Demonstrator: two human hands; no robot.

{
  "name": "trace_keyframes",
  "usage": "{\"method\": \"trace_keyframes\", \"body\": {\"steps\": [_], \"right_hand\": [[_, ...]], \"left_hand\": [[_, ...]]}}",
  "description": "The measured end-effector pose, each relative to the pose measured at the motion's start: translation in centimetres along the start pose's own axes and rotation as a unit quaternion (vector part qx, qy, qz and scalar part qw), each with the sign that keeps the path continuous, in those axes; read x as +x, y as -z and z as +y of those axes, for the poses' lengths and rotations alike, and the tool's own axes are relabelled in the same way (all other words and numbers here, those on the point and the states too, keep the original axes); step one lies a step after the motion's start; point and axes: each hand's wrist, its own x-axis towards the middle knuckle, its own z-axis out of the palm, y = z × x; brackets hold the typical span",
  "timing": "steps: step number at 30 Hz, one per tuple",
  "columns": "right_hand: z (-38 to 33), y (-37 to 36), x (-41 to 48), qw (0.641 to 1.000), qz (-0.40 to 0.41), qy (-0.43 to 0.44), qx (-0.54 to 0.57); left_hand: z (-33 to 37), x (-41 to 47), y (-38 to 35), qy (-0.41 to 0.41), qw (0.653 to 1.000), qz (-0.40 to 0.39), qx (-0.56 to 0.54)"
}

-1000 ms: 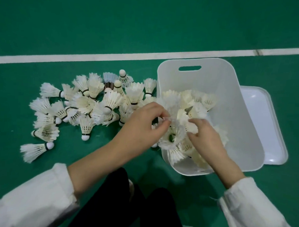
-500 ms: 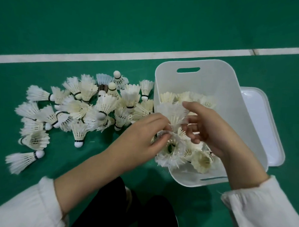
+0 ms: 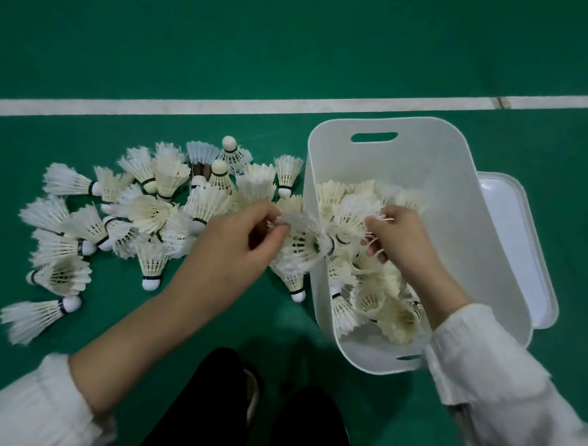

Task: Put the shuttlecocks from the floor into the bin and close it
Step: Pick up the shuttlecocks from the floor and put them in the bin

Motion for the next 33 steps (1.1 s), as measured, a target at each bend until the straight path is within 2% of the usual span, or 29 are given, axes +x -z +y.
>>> {"method": "trace_keyframes", "body": {"steps": [5,7,10,14,16,18,20,22,23,25,26,28,31,33], "right_hand": [[-0.5,-1.7,1.3,1.0,-0.02,0.018,-0.005],[0.0,-2.6,1.6,0.995,-0.021,0.016,-0.1],[0.8,-3.5,1.6,0.958,-0.021,0.022,-0.285],[-0.3,-2.8,0.3,0.911,0.007,0.062,-0.407],[-1.8,-1.8,-1.5,0.914,0.037,0.108,-0.39],[-3.5,-1.0,-4.0,0.929,0.076,0.19,-0.309],[-5.4,-0.4,-7.2,0.931,0.032,0.257,-0.256],[-6.5,-0.9,-10.0,0.909,-0.061,0.301,-0.283],[-6.5,-1.5,-10.7,0.89,-0.083,0.322,-0.313],[-5.6,-2.8,-10.7,0.856,-0.059,0.372,-0.355],[-5.2,-3.3,-10.5,0.852,-0.027,0.389,-0.348],[-4.9,-3.2,-9.9,0.875,0.034,0.389,-0.287],[-5.4,-0.3,-9.0,0.933,0.094,0.308,-0.161],[-4.9,2.5,-7.4,0.946,0.15,0.25,-0.142]], "left_hand": [[-1.1,0.2,1.0,0.038,0.998,0.044,-0.036],[-1.5,0.2,1.3,0.048,0.996,0.056,-0.046],[-1.6,0.2,1.4,0.055,0.995,0.064,-0.051],[-1.4,0.4,1.3,0.053,0.995,0.071,-0.038],[-1.3,0.5,1.3,0.055,0.995,0.073,-0.034],[-1.2,0.6,1.3,0.061,0.995,0.077,-0.035],[-1.3,0.8,1.2,0.068,0.994,0.081,-0.032],[-1.3,0.9,1.0,0.073,0.993,0.081,-0.041],[-1.2,1.0,0.9,0.072,0.993,0.08,-0.049],[-0.8,1.0,0.7,0.058,0.994,0.076,-0.051],[-0.6,0.9,0.7,0.045,0.995,0.07,-0.049],[-0.2,0.7,0.9,0.012,0.998,0.044,-0.048],[-0.2,0.5,1.4,-0.026,0.999,0.003,-0.022],[-1.0,0.6,1.4,-0.021,0.998,-0.031,0.052]]}}
